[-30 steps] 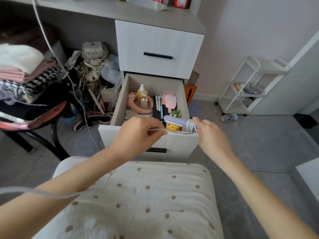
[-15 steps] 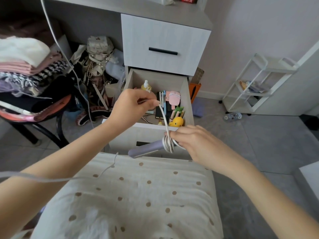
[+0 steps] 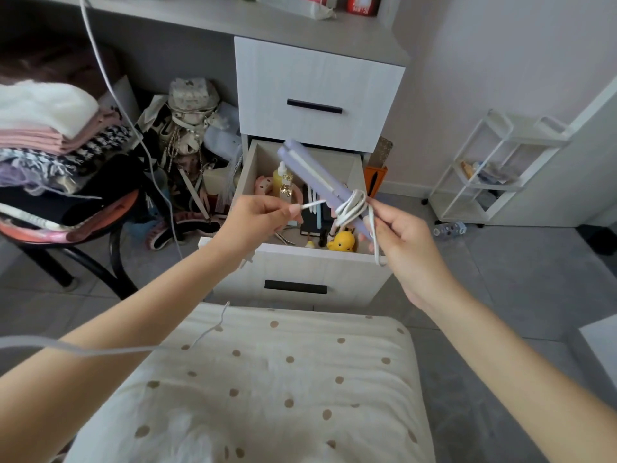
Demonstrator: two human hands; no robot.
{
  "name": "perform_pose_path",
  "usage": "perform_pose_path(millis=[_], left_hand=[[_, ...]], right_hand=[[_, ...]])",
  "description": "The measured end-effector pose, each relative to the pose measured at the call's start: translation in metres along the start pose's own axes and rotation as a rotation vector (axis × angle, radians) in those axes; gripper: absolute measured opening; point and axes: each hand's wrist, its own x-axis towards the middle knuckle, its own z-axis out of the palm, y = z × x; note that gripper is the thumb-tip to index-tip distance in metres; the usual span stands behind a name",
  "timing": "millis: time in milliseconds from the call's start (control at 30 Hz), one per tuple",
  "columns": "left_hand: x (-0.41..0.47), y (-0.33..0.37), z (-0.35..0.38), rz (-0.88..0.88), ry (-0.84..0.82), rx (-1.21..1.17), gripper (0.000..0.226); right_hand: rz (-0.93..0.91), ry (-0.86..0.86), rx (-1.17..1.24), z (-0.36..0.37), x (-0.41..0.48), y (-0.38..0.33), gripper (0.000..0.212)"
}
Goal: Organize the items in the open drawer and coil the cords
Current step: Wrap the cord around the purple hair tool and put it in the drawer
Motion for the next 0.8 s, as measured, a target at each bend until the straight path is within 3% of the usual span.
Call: perform_pose_path(millis=[100,267,367,500,633,700,800], left_hand=[[-0.007,-0.005,0.009,0.056,-0.050,0.144,0.020],[-0.022,0.002,0.017,0.189,-0.077,0.633,0.017],[-0.033,0.008,0.018,0.201,-0.118,0.729,0.019],[-0.038,0.016,0.028,0.288,-0.188,0.978,0.020],[-0.043,0.028,0.027,0.785,-0.214,1.180,0.011],[-0.043,0.033,0.021,0.904,-0.231,1.164,0.018],[-0.038,0.043,0.011,0.907,-0.275,0.994,0.020]], right_hand=[[0.126,0.095,0.066,0.002,0.012,0.009,0.032],[0.125,0.133,-0.174,0.000,0.024,0.032,0.027],[0.182,0.164,-0.200,-0.003,0.026,0.044,0.024],[0.043,0.068,-0.585,-0.001,0.024,0.054,0.036],[-0.218,0.020,-0.901,0.004,0.013,0.049,0.044],[-0.412,0.023,-1.085,0.003,0.008,0.045,0.057],[-0.571,-0.042,-1.160,-0.001,0.003,0.045,0.072]])
